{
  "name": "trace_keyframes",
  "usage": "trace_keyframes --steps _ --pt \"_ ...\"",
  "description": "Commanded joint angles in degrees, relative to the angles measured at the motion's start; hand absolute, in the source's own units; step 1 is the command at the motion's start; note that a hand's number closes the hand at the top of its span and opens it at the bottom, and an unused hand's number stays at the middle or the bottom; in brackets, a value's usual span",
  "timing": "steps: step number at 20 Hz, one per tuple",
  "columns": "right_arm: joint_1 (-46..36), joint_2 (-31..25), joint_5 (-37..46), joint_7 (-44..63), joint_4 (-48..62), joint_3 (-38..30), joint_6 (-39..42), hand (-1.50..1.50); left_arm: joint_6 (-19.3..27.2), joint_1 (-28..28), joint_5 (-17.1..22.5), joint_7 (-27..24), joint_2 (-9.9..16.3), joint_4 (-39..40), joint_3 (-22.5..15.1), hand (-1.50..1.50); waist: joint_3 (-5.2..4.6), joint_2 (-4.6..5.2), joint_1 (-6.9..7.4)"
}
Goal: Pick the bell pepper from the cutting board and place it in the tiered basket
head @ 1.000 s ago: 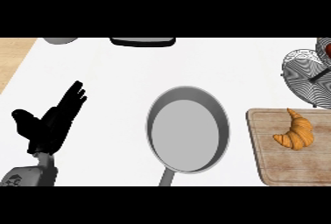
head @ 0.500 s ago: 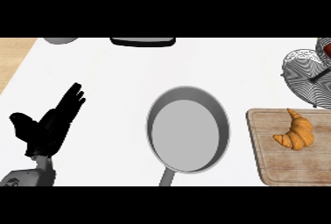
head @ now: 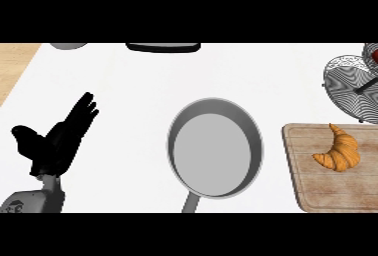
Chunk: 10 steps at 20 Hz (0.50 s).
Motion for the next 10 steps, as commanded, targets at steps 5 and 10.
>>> trace_keyframes --steps 5,10 --pt "4.4 -8.7 -5.7 4.5 -0.1 -5.8 -0.4 -1.50 0.3 0.4 -0.4 0.6 -0.6 -1.1 -0.6 0.00 0.20 0.37 0.34" --pt "7.5 -13.4 -7.6 6.0 -0.1 -7.9 1.8 -1.50 0.0 0.6 -0.1 0.4 -0.5 -1.7 -0.4 0.00 0.40 0.74 0.41"
